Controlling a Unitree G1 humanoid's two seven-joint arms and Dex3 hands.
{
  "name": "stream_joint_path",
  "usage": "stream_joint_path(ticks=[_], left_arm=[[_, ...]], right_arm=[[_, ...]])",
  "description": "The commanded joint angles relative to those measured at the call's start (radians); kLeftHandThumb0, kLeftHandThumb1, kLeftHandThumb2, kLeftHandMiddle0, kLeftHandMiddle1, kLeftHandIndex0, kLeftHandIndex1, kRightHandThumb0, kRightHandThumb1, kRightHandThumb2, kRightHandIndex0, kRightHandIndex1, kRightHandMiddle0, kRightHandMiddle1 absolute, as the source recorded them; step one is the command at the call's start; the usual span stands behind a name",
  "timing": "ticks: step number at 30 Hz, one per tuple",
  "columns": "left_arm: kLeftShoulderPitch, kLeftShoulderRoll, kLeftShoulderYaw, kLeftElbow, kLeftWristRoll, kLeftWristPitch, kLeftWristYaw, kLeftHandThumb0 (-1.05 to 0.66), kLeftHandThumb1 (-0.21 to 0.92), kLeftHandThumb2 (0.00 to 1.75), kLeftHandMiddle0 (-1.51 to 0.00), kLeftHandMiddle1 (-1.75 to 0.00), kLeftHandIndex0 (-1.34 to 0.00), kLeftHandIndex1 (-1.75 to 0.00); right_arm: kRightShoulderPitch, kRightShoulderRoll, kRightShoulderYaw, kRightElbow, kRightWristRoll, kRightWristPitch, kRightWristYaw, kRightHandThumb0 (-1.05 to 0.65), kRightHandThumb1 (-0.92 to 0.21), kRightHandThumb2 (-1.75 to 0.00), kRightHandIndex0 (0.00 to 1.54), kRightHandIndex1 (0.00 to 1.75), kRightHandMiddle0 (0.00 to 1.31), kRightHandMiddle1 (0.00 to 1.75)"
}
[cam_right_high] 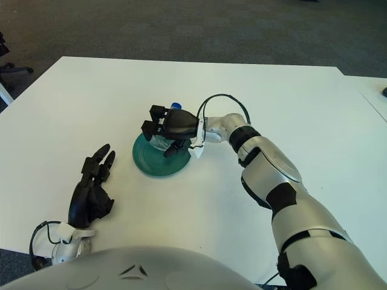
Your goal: Put the bottle into the plate.
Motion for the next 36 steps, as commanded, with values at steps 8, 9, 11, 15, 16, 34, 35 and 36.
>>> stream_joint_path(ticks=[8, 9, 11, 15, 16, 34, 35, 36], left_arm=[[-0.008, -0.002, -0.010, 0.075, 0.011, 0.059, 0.012, -1.00, 0.92, 1.11, -0.26, 0.00, 0.00, -0.57], [-0.008, -0.002, -0.010, 0.075, 0.011, 0.059, 0.013, -1.01, 0.92, 1.11, -0.26, 0.00, 0.00, -0.57], [-0.012, -0.003, -0.010, 0.079, 0.012, 0.057, 0.015, -1.01, 0.92, 1.11, -0.25, 0.00, 0.00, -0.56], [-0.020, -0.004, -0.008, 0.089, 0.016, 0.054, 0.021, -1.02, 0.92, 1.11, -0.24, 0.00, 0.00, -0.55], [-0.023, -0.004, -0.008, 0.092, 0.014, 0.053, 0.022, -1.02, 0.92, 1.11, -0.24, 0.00, 0.00, -0.55], [-0.086, -0.006, 0.014, 0.168, -0.007, 0.053, 0.037, -1.00, 0.92, 1.10, -0.23, 0.00, 0.00, -0.52], [-0.090, -0.006, 0.015, 0.172, -0.008, 0.054, 0.038, -1.00, 0.92, 1.10, -0.23, 0.00, 0.00, -0.52], [-0.095, -0.005, 0.017, 0.176, -0.009, 0.055, 0.039, -1.00, 0.92, 1.10, -0.23, 0.00, 0.00, -0.52]], right_arm=[[0.010, 0.001, -0.021, 0.032, 0.047, -0.023, -0.029, -1.05, -0.92, -0.85, 1.01, 1.75, 0.79, 1.75], [0.014, 0.002, -0.031, 0.040, 0.069, -0.035, -0.009, -1.05, -0.92, -0.84, 0.98, 1.75, 0.75, 1.75], [0.022, -0.001, -0.048, 0.050, 0.106, -0.057, 0.031, -1.04, -0.92, -0.79, 0.56, 1.75, 0.48, 1.73], [0.042, -0.031, -0.076, 0.027, 0.158, -0.098, 0.090, -1.05, -0.92, -0.68, 0.14, 1.05, 0.10, 1.25], [0.050, -0.043, -0.084, 0.012, 0.166, -0.109, 0.093, -1.05, -0.92, -0.65, 0.10, 0.73, 0.06, 0.94], [0.103, -0.044, -0.206, 0.023, 0.306, -0.129, 0.217, -1.05, -0.92, -0.70, 0.00, 0.00, 0.00, 0.00], [0.109, -0.039, -0.216, 0.029, 0.328, -0.132, 0.235, -1.05, -0.92, -0.70, 0.00, 0.00, 0.00, 0.00], [0.112, -0.035, -0.223, 0.034, 0.343, -0.132, 0.250, -1.05, -0.92, -0.70, 0.00, 0.00, 0.00, 0.00]])
